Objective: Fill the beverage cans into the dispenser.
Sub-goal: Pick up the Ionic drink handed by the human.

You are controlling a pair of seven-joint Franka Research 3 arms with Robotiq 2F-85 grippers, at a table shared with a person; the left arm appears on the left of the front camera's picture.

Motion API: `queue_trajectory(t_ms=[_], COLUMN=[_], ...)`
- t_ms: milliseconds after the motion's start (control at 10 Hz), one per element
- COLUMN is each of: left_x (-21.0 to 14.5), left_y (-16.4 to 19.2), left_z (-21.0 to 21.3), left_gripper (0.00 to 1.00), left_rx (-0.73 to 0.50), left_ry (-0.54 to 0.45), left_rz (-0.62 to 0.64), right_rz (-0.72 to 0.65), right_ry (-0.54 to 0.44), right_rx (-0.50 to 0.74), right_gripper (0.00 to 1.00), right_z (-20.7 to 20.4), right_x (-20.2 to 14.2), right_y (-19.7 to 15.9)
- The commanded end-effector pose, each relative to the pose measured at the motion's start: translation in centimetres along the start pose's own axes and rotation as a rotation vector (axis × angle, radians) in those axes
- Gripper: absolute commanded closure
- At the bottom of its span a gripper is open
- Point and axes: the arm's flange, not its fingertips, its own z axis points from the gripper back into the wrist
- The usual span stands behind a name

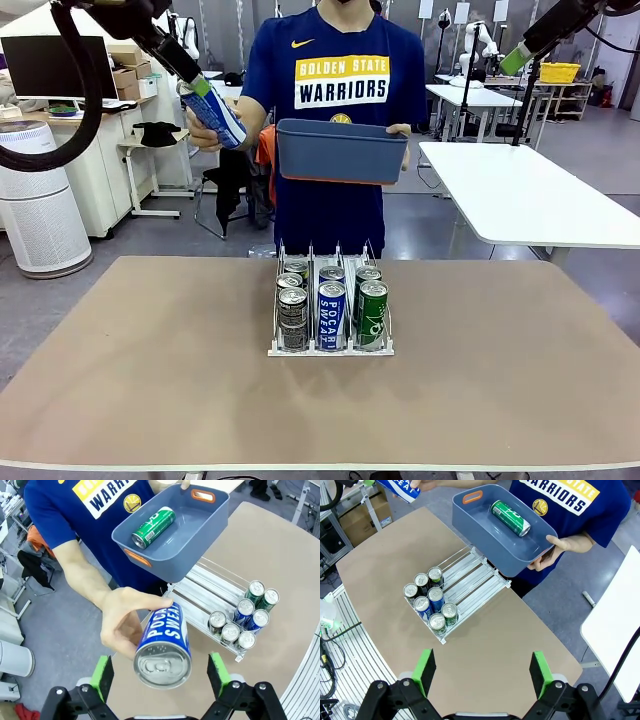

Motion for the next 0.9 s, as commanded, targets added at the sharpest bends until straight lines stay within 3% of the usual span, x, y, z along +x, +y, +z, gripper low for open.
queue_trajectory(t_ms=[0,800], left_x=[-1.1,-2.3], left_y=[0.3,1.2], left_z=[-1.5,-3.9], left_gripper=[0.0,0.0], left_rx=[-0.033,-0.089], left_ry=[-0.063,-0.084], left_rz=[-0.008,0.004], right_rz=[0.0,0.0], right_ry=[0.0,0.0], right_rx=[0.0,0.0], right_gripper=[0.0,0.0], right_z=[0.0,0.0], right_x=[0.0,0.0], right_y=[0.0,0.0])
